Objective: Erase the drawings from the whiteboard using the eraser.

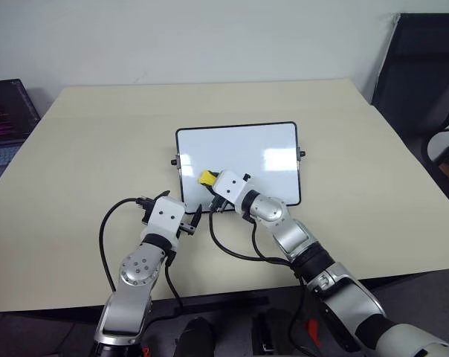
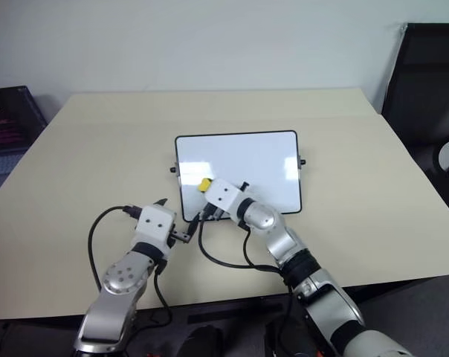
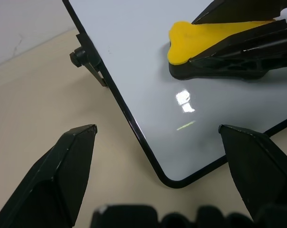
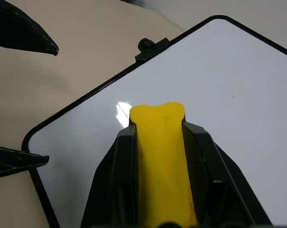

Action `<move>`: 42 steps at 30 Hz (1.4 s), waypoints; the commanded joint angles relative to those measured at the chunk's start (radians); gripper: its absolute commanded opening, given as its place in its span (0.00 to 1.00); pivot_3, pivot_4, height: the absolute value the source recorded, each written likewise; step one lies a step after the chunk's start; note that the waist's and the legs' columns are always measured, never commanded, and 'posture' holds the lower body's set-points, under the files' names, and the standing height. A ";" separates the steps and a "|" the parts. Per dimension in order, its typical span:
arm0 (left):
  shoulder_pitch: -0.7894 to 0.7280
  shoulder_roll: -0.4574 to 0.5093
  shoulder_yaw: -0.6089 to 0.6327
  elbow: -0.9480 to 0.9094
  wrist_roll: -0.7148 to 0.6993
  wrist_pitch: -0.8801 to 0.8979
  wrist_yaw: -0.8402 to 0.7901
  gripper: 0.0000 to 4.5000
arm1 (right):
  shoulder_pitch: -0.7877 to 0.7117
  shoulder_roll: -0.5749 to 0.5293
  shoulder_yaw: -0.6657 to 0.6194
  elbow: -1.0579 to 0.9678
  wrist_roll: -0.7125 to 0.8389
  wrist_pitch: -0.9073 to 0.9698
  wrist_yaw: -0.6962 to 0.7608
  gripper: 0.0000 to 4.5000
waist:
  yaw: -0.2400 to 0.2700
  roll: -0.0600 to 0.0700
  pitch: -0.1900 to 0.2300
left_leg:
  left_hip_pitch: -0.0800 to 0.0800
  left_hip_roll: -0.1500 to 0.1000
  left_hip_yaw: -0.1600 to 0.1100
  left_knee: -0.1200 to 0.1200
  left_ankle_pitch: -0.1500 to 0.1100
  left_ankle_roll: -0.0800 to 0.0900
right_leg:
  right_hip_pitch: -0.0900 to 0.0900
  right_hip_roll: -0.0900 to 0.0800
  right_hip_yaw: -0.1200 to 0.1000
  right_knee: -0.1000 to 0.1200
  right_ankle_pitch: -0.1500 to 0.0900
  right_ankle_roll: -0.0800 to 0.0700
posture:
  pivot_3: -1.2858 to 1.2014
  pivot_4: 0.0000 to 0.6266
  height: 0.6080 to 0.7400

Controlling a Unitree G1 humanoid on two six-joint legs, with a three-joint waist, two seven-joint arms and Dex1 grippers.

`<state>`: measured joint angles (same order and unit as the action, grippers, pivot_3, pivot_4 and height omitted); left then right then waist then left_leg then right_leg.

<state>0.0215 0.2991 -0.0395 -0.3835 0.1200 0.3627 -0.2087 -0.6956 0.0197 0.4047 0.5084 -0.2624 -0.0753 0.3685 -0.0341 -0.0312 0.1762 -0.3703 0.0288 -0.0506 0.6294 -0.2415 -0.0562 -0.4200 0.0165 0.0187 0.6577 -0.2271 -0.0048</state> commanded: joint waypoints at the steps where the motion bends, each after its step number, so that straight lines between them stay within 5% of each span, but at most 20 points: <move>1: -0.024 -0.004 -0.006 -0.045 0.007 -0.009 0.001 1.00 | -0.006 -0.004 0.006 -0.013 -0.015 0.014 0.005 0.22 | 0.000 0.000 0.000 | 0.000 0.000 0.000 0.000 0.000 0.000 | 0.000 0.000 0.000 0.000 0.000 0.000 | 0.52 0.24 1.00; 10: -0.022 0.004 0.002 -0.040 0.003 -0.009 -0.004 1.00 | 0.110 -0.138 -0.015 -0.129 -0.011 0.056 0.057 0.22 | 0.008 0.000 0.000 | -0.002 -0.001 0.000 0.000 0.000 0.000 | 0.000 0.000 0.000 -0.002 0.000 0.000 | 0.52 0.24 1.00; 36: -0.075 0.008 -0.019 0.008 -0.005 -0.032 -0.046 1.00 | 0.189 -0.207 -0.108 -0.416 0.070 0.172 0.076 0.22 | 0.005 -0.001 0.000 | -0.003 -0.001 0.000 0.000 0.000 0.000 | -0.001 0.000 -0.001 -0.002 0.000 0.000 | 0.52 0.24 1.00; 42: -0.122 -0.015 -0.023 0.030 -0.101 -0.107 -0.120 1.00 | 0.214 -0.202 -0.178 -0.560 0.128 0.275 0.072 0.22 | 0.005 0.000 0.000 | -0.007 -0.001 -0.001 0.000 0.000 0.000 | -0.002 0.000 -0.001 -0.007 0.000 0.001 | 0.52 0.24 1.00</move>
<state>-0.0869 0.2852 -0.0610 -0.3409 0.0513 0.2945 -0.3039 -0.4793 -0.1853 0.2602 0.0276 -0.1596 0.1714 0.4513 -0.0290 -0.0315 0.1766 -0.3783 0.0281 -0.0526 0.6292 -0.2416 -0.0563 -0.4221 0.0165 0.0175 0.6502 -0.2267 -0.0036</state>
